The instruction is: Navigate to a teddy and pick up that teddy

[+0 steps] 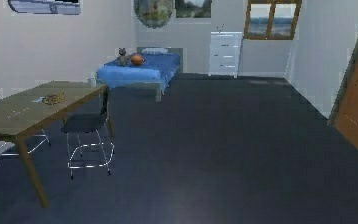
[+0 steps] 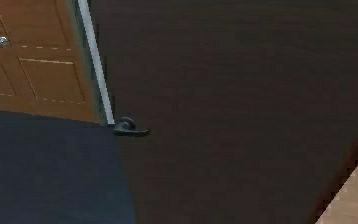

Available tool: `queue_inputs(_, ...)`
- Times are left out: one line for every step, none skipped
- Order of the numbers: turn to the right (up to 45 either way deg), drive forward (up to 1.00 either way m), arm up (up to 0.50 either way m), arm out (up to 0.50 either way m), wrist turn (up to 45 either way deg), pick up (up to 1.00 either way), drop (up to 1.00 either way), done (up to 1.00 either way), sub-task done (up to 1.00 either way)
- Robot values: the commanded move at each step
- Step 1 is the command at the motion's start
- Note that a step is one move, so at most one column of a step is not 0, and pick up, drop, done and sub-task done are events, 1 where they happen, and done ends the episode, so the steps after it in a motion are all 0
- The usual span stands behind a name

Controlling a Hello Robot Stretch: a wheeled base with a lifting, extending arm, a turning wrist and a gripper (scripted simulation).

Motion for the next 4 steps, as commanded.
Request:
queue_inputs(0.0,1.00,0.00,0.00,0.0,0.00,0.00,0.00,0.00)
queue_inputs(3.0,0.00,0.00,0.00,0.0,0.00,0.00,0.00,0.00)
queue_inputs(0.0,0.85,0.00,0.00,0.0,0.00,0.00,0.00,0.00)
queue_inputs(-33.0,0.00,0.00,0.00,0.0,0.00,0.00,0.00,0.00)
